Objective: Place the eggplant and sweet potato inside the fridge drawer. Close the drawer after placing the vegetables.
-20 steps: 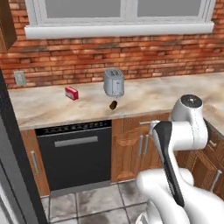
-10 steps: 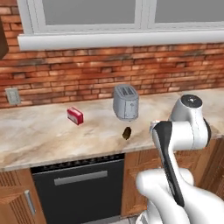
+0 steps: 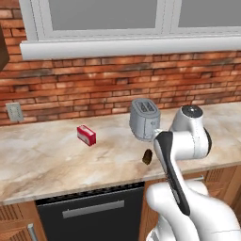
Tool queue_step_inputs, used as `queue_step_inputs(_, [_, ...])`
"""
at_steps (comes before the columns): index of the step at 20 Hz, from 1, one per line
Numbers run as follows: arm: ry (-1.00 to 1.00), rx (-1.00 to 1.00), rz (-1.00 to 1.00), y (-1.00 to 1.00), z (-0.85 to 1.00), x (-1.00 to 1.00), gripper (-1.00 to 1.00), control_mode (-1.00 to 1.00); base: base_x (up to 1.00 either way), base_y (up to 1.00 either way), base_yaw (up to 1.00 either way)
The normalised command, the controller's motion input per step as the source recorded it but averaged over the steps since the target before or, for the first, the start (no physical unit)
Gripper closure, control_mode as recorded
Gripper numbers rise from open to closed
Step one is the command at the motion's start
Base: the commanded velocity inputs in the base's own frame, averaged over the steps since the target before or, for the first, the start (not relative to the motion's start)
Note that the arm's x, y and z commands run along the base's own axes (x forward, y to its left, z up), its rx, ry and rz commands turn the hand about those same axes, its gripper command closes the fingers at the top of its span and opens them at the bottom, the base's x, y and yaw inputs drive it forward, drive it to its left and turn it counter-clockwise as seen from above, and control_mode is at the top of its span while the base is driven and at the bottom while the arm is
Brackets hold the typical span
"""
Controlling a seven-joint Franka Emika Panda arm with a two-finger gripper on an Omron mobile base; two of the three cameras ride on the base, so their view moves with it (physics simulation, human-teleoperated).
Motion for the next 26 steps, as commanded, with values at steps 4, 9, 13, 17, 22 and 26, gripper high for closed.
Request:
queue_step_inputs(4, [0.05,0.09,-0.04,0.12,-0.60,0.94,-1.00,-1.00,0.00,0.00,0.00])
queue_step_inputs(9, [0.17,0.02,0.00,0.03,-0.42,0.68,-1.00,-1.00,0.00,0.00,0.00])
queue_step_inputs(13, [0.18,0.00,0.01,0.02,-0.31,0.22,-1.00,-1.00,0.00,0.00,0.00])
queue_step_inputs(17, [0.16,0.00,0.00,0.07,-0.17,0.46,-1.00,-1.00,0.00,0.00,0.00])
queue_step_inputs(22, [0.03,0.00,0.00,0.08,-0.37,0.17,-1.00,-1.00,0.00,0.00,0.00])
queue_step_inputs(26, [0.06,0.00,0.00,0.01,-0.35,0.19,-1.00,-1.00,0.00,0.00,0.00])
